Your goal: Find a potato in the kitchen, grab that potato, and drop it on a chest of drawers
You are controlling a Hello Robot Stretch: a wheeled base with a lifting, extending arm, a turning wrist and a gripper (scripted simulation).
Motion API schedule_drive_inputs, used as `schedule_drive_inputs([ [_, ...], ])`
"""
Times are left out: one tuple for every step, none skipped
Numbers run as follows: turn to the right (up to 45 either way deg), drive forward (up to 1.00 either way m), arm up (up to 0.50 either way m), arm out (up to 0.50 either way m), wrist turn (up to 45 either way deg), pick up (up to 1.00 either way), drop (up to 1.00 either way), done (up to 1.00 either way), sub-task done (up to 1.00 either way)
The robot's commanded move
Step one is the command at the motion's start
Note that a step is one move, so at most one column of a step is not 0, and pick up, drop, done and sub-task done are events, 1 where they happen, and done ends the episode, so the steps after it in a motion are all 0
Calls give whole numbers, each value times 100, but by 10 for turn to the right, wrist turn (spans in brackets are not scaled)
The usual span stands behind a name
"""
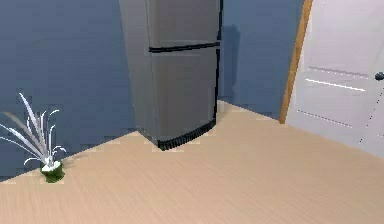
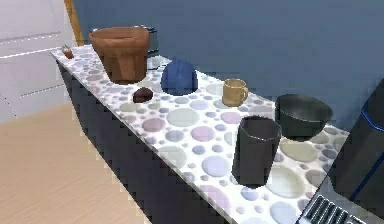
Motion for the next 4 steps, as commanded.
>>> schedule_drive_inputs([
  [-90, 0, 0, 0, 0, 0, 0, 0, 0],
  [450, 0, 0, 0, 0, 0, 0, 0, 0],
  [90, 0, 0, 0, 0, 0, 0, 0, 0],
  [0, 60, 0, 0, 0, 0, 0, 0, 0],
])
